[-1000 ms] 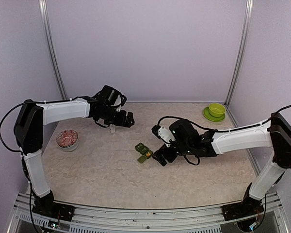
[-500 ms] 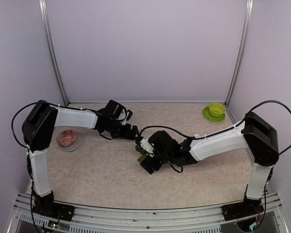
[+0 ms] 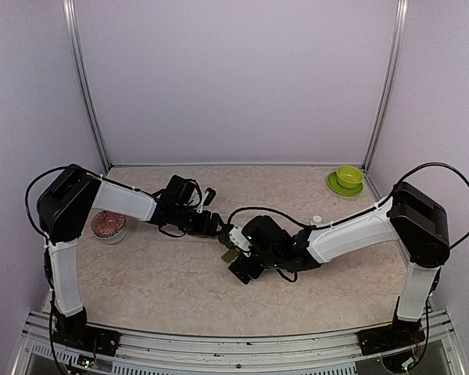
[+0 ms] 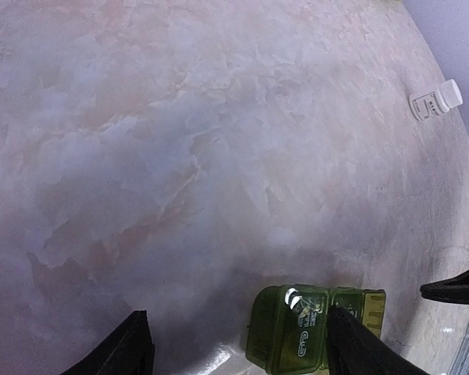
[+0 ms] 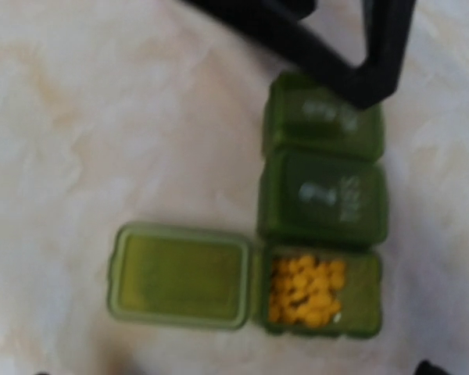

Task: Sort the pills into containers
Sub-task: Hold the pill container at the center of the board.

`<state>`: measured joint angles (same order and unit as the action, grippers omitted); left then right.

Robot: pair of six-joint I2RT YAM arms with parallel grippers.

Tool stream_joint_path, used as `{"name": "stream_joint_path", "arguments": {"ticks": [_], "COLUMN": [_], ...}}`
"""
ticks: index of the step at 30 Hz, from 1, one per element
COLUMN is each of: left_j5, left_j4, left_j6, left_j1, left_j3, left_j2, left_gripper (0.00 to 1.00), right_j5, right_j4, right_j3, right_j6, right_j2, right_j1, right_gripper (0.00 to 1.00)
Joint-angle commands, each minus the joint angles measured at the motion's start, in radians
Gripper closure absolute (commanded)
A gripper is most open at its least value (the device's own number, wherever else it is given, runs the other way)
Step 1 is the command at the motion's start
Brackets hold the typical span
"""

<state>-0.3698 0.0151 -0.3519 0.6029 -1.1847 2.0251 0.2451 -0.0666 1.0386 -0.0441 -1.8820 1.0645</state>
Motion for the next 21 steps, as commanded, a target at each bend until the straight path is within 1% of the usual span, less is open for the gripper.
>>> {"name": "stream_joint_path", "arguments": {"ticks": [1, 4, 9, 12, 15, 21], "left_j5": [-0.078, -0.105, -0.097, -0.095, -0.087, -0.064], "left_j4": [0.102, 0.136, 0.141, 0.141, 0.141, 0.156], "left_j6": [-0.025, -0.037, -0.021, -0.021, 0.012, 0.024], "left_j1": [0.004, 0.008, 0.019, 0.023, 0.031, 0.044], "left_j3": [0.068, 0.079, 0.086, 0.089, 0.089, 0.100], "left_j2": [-0.006, 0.002, 0.015, 0.022, 0.030, 0.039], "left_gripper": [0.26, 0.26, 0.29, 0.33, 0.35, 0.43], "right_j5": [-0.054, -0.054, -0.044, -0.061, -0.061, -0.054], "right_j4": [-0.049, -0.063, -0.068, -0.070, -0.065, -0.047], "right_j3": [-0.038, -0.056, -0.077, -0.090, -0.093, -0.082], "right_j6": [-0.016, -0.008, -0.013, -0.026, -0.026, -0.025], "right_j2": [0.054, 0.064, 0.086, 0.113, 0.132, 0.137], "right_j1": [-0.010, -0.012, -0.030, -0.048, -0.058, -0.063], "right_gripper": [0.00, 0.00, 0.00, 0.00, 0.00, 0.00]}}
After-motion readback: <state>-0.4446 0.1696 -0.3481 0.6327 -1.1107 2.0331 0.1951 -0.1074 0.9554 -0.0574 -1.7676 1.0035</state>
